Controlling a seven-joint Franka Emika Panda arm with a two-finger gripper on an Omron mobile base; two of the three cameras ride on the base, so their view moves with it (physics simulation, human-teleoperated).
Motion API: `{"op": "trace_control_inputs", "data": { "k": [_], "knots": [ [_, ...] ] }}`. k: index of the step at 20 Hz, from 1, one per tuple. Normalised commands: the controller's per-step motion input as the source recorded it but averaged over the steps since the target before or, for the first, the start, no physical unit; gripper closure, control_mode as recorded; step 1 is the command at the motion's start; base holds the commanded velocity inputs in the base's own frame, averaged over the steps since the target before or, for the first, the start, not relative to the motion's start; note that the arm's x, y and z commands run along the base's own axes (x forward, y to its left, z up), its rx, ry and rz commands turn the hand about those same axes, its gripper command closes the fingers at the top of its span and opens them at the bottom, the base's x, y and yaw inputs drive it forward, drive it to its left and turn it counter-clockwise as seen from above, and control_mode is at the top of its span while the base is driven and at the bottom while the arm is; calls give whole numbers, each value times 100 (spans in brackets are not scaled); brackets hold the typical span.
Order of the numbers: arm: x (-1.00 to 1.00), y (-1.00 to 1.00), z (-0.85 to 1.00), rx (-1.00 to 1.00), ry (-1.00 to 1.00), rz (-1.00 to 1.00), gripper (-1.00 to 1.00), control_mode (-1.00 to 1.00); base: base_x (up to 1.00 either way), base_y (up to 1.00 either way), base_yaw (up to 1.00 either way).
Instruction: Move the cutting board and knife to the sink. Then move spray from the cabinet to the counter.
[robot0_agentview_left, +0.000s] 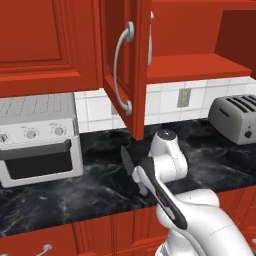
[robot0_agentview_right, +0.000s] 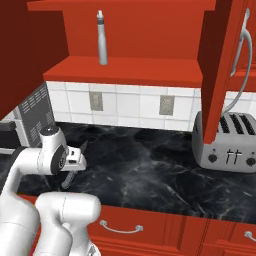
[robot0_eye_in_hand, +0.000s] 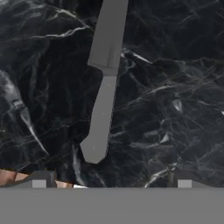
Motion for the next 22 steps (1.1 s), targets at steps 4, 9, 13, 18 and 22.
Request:
{"op": "trace_control_inputs", "data": {
  "k": [4,9,13,18,22],
  "knots": [
    [18,15,-13,0,2,4,-100,-100,0,0,0],
    [20,5,-29,0,0,3,-100,-100,0,0,0],
    [21,4,-30,0,0,2,-100,-100,0,0,0],
    [18,0,-39,0,0,0,-100,-100,0,0,0],
    [19,0,-45,0,0,0,-100,-100,0,0,0]
  ]
}}
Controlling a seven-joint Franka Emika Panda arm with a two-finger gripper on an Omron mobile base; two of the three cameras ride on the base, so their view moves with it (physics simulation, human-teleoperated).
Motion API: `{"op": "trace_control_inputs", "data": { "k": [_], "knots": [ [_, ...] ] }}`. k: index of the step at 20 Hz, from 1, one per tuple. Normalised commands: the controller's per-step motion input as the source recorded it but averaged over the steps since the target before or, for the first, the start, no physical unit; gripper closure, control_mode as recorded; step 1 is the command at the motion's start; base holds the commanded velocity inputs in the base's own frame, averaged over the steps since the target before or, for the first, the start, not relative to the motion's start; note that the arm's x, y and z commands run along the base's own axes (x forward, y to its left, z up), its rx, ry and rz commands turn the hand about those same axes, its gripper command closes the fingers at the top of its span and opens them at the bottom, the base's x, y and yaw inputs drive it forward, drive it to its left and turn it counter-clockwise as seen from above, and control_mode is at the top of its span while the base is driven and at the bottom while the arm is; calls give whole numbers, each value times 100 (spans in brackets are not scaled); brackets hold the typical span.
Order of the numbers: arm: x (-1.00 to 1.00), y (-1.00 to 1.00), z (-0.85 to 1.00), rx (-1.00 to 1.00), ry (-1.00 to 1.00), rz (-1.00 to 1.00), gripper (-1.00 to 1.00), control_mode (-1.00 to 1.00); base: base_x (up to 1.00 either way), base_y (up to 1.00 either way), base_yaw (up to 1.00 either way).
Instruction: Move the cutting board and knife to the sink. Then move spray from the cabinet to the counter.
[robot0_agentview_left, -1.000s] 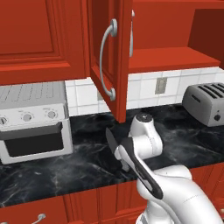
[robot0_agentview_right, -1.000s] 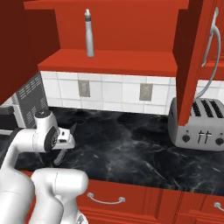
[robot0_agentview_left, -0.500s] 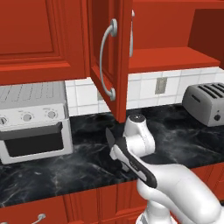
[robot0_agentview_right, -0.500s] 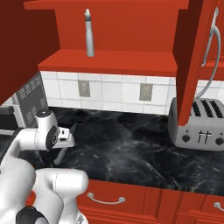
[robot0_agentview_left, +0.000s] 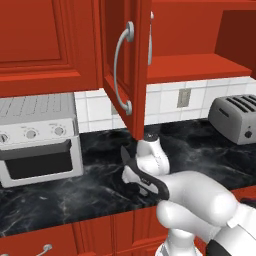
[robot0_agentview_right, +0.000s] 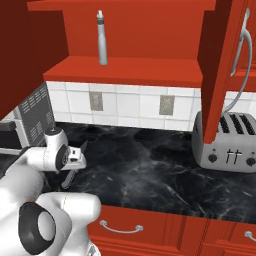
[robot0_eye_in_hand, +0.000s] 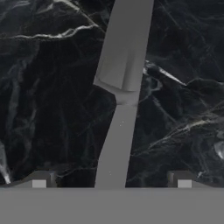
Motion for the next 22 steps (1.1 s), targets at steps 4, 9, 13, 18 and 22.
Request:
{"op": "trace_control_inputs", "data": {
  "k": [4,9,13,18,22],
  "knots": [
    [16,0,-35,1,0,0,-100,-100,0,0,0],
    [12,0,-24,3,0,0,-100,-100,0,0,0],
    [10,0,-22,2,0,0,-100,-100,0,0,0],
    [8,0,-30,1,0,0,-100,-100,0,0,0],
    [5,0,-29,0,0,0,-100,-100,0,0,0]
  ]
}}
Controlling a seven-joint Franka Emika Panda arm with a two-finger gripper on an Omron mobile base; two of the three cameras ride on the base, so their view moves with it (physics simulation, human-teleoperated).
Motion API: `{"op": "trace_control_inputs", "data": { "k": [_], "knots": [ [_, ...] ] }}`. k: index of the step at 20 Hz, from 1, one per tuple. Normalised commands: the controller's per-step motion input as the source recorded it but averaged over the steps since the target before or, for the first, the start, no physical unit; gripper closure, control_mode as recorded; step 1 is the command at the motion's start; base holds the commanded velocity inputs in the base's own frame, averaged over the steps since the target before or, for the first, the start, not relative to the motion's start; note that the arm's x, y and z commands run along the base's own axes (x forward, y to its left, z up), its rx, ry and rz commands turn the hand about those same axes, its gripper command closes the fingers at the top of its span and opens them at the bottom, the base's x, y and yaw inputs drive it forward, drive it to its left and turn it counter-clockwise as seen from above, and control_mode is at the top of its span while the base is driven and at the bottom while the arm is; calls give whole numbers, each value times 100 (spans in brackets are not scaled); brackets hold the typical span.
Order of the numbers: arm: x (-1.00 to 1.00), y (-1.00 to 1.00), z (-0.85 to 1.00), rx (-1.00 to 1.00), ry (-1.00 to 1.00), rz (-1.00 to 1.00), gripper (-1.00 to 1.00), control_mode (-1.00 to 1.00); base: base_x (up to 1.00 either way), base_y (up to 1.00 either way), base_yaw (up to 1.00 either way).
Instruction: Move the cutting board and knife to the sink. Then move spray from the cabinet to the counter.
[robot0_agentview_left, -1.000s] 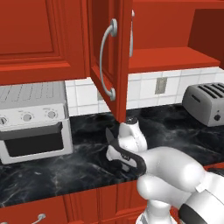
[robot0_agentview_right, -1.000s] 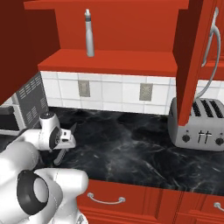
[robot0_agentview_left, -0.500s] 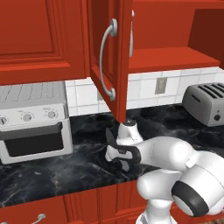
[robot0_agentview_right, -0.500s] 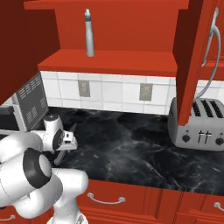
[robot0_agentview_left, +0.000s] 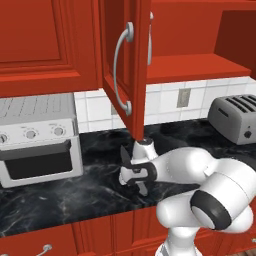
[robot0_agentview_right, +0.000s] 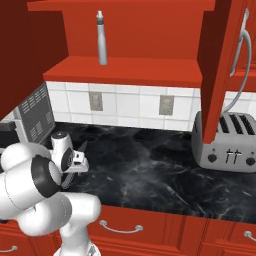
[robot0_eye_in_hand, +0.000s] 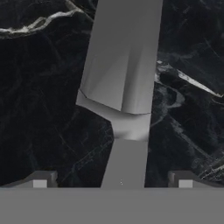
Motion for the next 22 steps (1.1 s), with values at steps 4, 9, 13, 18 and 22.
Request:
{"op": "trace_control_inputs", "data": {
  "k": [4,9,13,18,22],
  "knots": [
    [2,0,-38,0,0,0,100,-100,0,0,0],
    [0,0,-18,0,0,0,100,-100,0,0,0],
    [0,0,-1,0,0,0,100,-100,0,0,0],
    [0,0,0,0,0,0,100,-100,0,0,0],
    [5,-2,0,0,0,0,100,-100,0,0,0]
  ]
}}
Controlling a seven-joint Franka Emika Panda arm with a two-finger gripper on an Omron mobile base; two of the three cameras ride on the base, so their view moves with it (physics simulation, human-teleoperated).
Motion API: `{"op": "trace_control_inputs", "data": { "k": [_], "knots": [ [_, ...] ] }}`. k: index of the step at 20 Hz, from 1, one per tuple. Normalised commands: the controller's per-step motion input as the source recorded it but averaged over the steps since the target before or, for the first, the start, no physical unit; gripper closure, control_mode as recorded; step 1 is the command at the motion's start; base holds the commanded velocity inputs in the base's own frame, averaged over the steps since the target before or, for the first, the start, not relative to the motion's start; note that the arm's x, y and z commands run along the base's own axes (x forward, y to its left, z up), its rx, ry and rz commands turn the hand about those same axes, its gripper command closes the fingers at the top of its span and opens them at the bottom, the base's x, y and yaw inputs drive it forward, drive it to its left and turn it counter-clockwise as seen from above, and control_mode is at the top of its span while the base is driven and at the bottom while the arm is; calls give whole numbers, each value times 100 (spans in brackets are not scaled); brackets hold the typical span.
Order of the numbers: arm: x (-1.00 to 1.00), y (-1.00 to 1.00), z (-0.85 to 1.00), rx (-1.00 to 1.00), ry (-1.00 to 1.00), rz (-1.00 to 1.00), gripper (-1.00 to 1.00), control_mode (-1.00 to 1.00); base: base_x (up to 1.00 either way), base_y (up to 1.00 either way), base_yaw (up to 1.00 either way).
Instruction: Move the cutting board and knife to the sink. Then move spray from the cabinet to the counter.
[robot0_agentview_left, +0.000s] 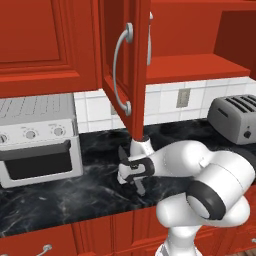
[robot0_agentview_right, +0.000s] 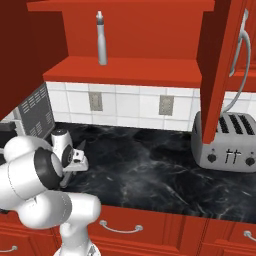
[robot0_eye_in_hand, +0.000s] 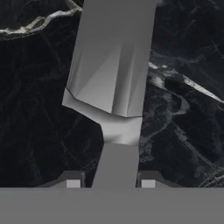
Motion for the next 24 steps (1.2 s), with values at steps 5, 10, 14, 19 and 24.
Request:
{"op": "trace_control_inputs", "data": {
  "k": [5,10,14,19,24],
  "knots": [
    [3,-31,4,0,0,0,100,-100,0,0,0],
    [0,-46,32,0,-2,0,100,-100,0,0,0],
    [-1,-42,50,0,-4,0,100,-100,0,0,0],
    [-13,-32,45,0,-3,0,100,-100,0,0,0],
    [-38,-36,38,0,-4,0,100,-100,0,0,0]
  ]
}}
